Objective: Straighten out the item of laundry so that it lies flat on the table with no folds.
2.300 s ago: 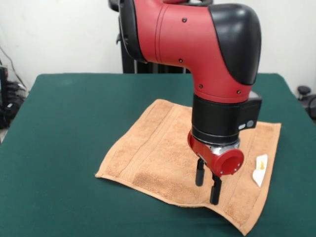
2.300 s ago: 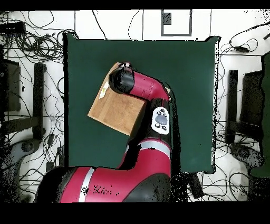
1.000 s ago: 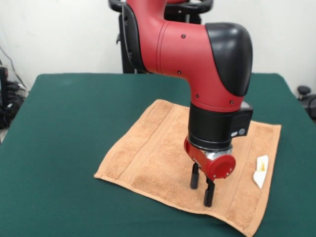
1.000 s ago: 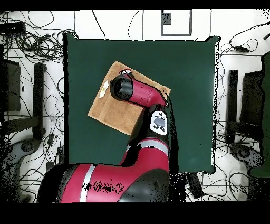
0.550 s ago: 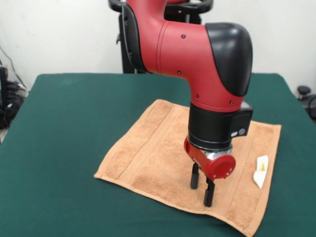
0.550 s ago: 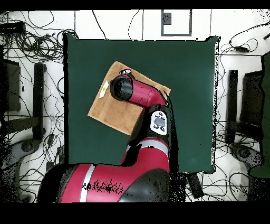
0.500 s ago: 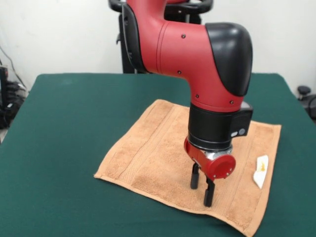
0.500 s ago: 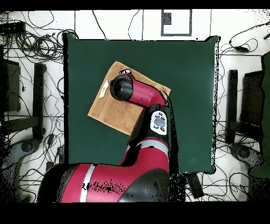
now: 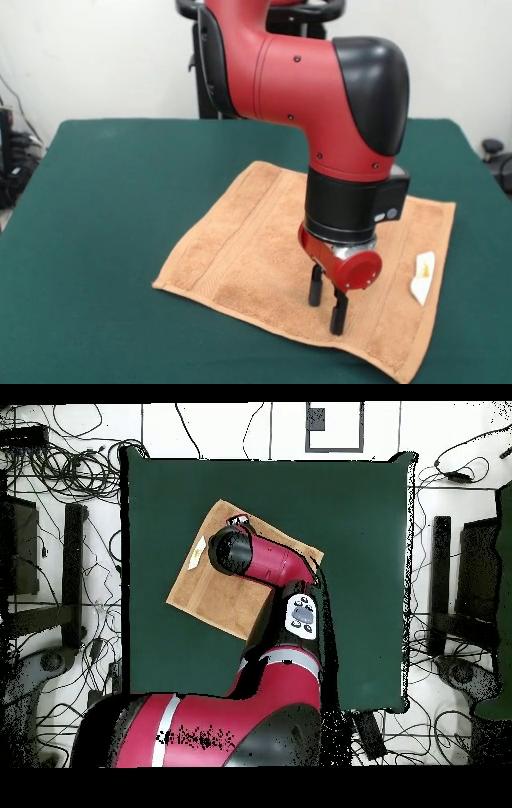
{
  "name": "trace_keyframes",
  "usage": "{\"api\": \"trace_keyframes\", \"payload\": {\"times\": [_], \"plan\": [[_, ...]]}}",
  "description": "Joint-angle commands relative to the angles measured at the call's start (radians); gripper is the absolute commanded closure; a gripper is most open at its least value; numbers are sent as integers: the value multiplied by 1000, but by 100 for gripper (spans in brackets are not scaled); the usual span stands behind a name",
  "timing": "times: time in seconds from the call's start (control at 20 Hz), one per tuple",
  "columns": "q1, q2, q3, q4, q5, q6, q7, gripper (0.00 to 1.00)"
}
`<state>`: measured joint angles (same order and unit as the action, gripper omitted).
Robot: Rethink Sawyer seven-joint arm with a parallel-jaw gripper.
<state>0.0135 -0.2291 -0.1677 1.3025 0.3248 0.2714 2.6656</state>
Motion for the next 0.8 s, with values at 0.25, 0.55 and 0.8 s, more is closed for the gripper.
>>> {"api": "trace_keyframes", "payload": {"times": [0.25, 0.55, 0.8], "plan": [[1, 143, 119, 28, 42, -86, 143, 0], [24, 124, 93, 37, 62, -44, 172, 0], [37, 135, 81, 18, 77, -47, 180, 0]]}}
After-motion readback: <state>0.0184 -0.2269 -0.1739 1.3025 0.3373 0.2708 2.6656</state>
